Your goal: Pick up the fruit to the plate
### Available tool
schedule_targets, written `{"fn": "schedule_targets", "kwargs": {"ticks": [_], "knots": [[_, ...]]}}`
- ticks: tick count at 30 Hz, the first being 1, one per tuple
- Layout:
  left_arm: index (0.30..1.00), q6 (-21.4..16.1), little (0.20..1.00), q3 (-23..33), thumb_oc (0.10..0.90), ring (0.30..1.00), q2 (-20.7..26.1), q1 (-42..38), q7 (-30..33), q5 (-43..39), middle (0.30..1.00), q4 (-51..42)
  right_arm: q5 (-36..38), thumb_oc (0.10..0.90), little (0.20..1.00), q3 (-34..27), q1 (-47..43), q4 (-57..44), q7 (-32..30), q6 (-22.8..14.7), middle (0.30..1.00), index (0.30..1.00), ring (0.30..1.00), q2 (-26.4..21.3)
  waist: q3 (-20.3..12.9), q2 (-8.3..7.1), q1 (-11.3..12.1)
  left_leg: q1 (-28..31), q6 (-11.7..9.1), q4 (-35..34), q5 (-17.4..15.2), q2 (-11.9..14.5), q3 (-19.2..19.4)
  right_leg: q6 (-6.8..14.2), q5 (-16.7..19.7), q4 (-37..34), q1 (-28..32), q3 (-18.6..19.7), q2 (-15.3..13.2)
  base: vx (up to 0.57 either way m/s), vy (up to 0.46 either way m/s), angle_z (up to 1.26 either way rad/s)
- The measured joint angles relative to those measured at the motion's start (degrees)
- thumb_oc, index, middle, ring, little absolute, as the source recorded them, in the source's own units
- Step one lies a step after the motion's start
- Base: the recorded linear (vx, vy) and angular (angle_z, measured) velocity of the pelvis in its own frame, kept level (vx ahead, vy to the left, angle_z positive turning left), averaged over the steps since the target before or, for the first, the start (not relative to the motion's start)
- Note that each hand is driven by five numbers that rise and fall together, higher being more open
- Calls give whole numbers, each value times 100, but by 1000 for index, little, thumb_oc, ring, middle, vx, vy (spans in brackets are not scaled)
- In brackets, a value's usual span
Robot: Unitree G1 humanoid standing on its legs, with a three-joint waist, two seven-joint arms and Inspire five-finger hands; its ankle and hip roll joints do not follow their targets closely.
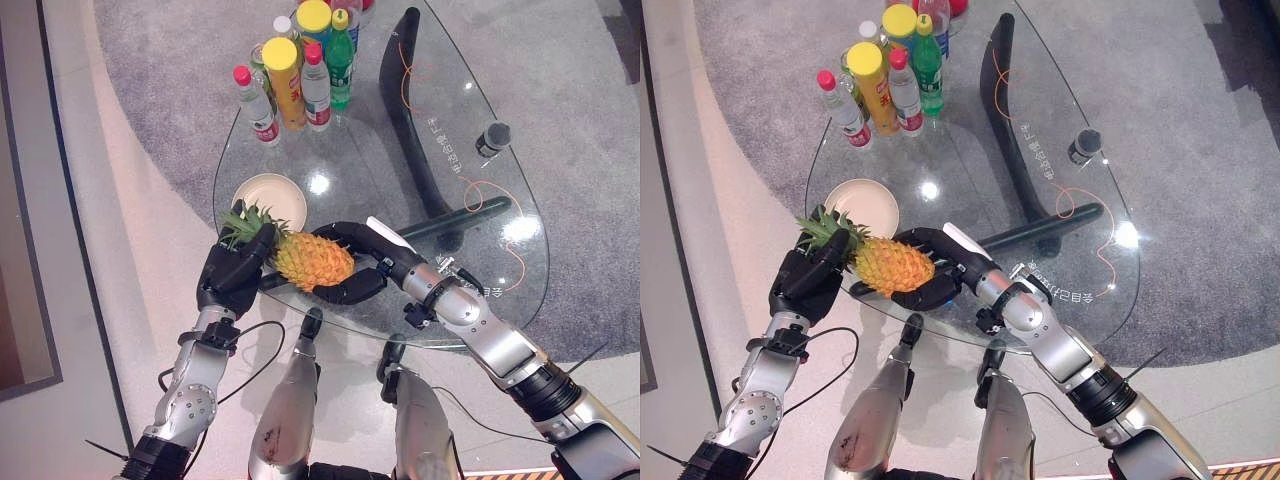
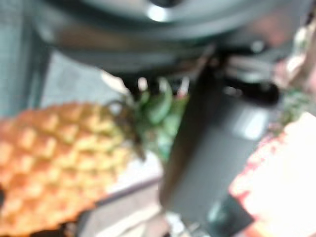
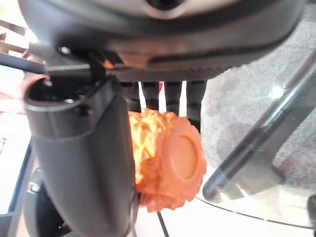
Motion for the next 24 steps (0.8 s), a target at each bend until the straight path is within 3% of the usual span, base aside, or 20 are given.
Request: {"fn": "schedule_targets", "kwargs": {"ticks": [11,12,13,24], "knots": [[900,83,900,-59,800,900,-7,-1,160,-51,900,100,-231,100,200,135,-158,24,137,1,300,300,300,-33,0,1,24,-5,-3,-1,2,0,-12,1,-1,0,0,-8,1,0,0,0],[481,85,411,-86,311,481,-8,-6,160,-60,481,139,-231,100,200,144,-158,44,137,1,300,300,300,-33,-1,1,38,-5,-3,-1,2,0,-12,1,-1,0,0,-8,1,0,0,0],[300,86,200,-112,100,300,-10,-15,160,-70,300,192,-231,100,200,166,-168,84,137,0,300,300,300,-33,-1,1,45,-4,-3,-3,2,0,-12,1,-1,-2,0,-8,1,0,0,0],[300,258,200,-176,100,300,-15,-33,166,-169,300,621,-229,100,200,543,-311,206,233,-30,300,300,300,-58,-1,0,14,-35,-3,-9,2,1,-19,-1,-1,-5,-26,-16,1,0,0,0]]}}
